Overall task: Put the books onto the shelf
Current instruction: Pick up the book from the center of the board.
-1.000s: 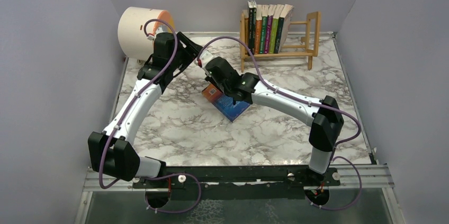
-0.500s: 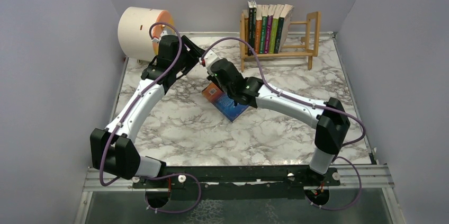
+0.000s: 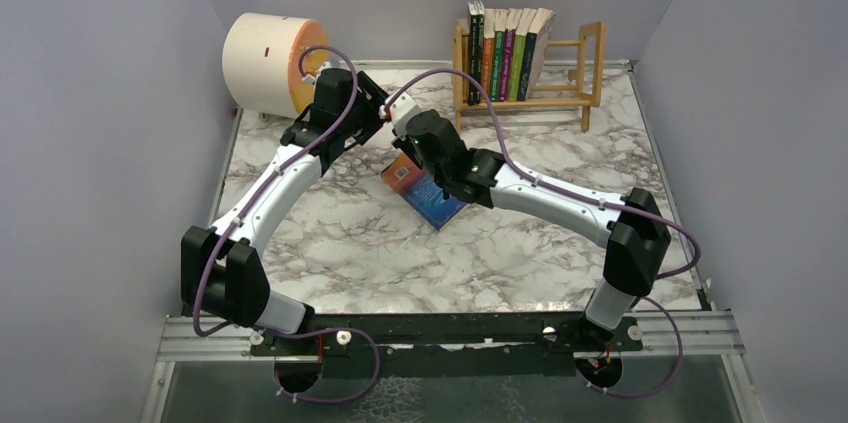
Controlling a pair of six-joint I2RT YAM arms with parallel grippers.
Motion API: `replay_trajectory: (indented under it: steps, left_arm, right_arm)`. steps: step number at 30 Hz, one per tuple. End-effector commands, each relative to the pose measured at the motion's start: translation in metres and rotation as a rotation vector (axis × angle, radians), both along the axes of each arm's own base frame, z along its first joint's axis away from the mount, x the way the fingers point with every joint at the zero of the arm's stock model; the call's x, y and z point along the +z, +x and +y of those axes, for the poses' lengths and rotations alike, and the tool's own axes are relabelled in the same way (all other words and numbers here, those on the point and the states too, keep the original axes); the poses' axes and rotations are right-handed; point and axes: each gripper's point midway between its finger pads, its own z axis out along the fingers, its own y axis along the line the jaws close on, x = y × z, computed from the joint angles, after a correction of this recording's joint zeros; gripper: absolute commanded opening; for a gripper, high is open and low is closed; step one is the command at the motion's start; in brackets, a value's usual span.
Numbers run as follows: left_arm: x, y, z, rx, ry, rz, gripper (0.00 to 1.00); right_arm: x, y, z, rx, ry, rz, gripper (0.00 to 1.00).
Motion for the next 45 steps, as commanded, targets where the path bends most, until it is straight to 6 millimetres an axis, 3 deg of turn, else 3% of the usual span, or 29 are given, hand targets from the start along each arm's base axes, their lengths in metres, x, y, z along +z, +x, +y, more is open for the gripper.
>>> replay_trajectory:
  steps: [1, 5, 10, 14, 19, 21, 24, 27, 33, 39, 45]
  left_arm:
    - [-0.002, 0.003, -0.014, -0.026, -0.024, 0.008, 0.6]
    - [-0.006, 0.006, -0.019, -0.031, -0.035, 0.017, 0.51]
    - [-0.002, 0.009, -0.024, -0.041, -0.068, 0.007, 0.18]
    - [0.006, 0.009, -0.025, -0.047, -0.078, -0.004, 0.0]
    - [0.012, 0.008, -0.028, -0.061, -0.098, 0.027, 0.0]
    - [0.009, 0.007, -0.029, -0.073, -0.122, 0.074, 0.0]
    - [0.019, 0.013, -0.029, -0.102, -0.203, 0.118, 0.0]
    - [0.023, 0.019, -0.023, -0.115, -0.267, 0.174, 0.0]
    - [0.037, 0.027, -0.011, -0.101, -0.355, 0.242, 0.0]
    - [0.041, 0.031, -0.012, -0.14, -0.445, 0.342, 0.0]
    - [0.046, 0.028, -0.012, -0.135, -0.519, 0.427, 0.0]
  right_arm:
    - [0.047, 0.001, 0.012, 0.018, 0.122, -0.103, 0.01]
    - [0.048, 0.0, 0.013, 0.021, 0.126, -0.105, 0.01]
    - [0.048, 0.001, 0.013, 0.023, 0.12, -0.111, 0.01]
    - [0.048, 0.001, 0.012, 0.02, 0.116, -0.117, 0.01]
    - [0.056, 0.003, 0.004, -0.01, 0.106, -0.133, 0.02]
    - [0.063, 0.0, -0.001, -0.019, 0.107, -0.135, 0.11]
    - [0.081, -0.004, -0.011, -0.013, 0.138, -0.15, 0.35]
    - [0.104, -0.01, -0.024, 0.028, 0.206, -0.154, 0.46]
    - [0.136, -0.015, -0.061, 0.098, 0.305, -0.2, 0.49]
    - [0.124, -0.006, -0.093, 0.165, 0.294, -0.225, 0.52]
    - [0.093, 0.002, -0.089, 0.254, 0.278, -0.206, 0.54]
